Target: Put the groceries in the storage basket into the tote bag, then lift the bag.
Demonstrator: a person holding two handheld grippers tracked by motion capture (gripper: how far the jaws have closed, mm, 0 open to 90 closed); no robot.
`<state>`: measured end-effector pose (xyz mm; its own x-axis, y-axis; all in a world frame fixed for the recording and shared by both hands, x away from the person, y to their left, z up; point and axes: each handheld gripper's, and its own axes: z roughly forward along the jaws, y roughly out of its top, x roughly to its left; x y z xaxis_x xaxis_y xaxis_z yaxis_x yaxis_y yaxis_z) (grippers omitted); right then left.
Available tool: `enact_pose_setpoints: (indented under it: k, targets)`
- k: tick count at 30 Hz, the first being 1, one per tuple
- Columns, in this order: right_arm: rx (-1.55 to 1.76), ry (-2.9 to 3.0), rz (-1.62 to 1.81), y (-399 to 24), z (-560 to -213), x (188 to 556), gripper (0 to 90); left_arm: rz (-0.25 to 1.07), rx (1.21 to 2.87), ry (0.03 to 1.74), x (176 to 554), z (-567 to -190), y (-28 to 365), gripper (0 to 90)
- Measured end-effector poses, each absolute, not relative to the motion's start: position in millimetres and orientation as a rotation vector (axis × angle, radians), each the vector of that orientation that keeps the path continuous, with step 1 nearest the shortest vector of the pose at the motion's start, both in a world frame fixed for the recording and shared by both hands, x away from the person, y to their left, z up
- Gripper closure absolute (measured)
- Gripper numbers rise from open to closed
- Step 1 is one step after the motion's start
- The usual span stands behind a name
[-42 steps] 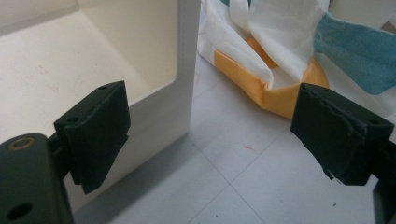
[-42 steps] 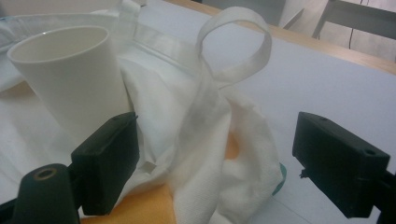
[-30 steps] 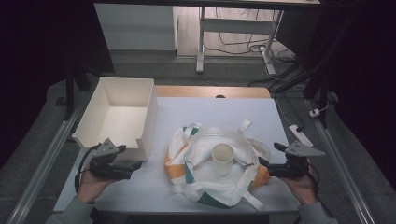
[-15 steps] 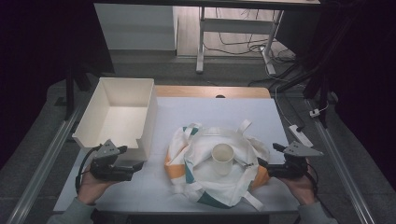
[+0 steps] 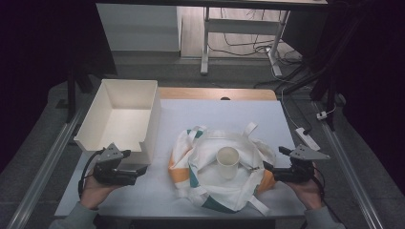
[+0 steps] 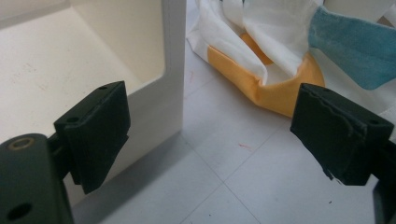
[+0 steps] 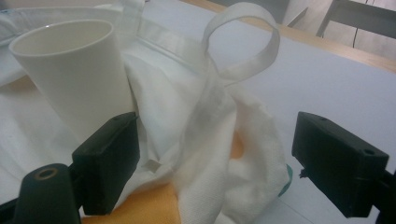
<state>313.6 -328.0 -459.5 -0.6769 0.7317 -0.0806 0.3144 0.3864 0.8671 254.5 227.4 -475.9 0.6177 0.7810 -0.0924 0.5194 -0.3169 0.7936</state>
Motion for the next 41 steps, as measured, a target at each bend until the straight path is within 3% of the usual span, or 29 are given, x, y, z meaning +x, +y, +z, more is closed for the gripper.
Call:
enact_pose_setpoints:
  k: [41]
  targets:
    - [0.878,2.212,1.234,-324.9,-460.4,314.2,15.8,0.376,2.007,1.019,252.2,-481.6,223.8,12.7]
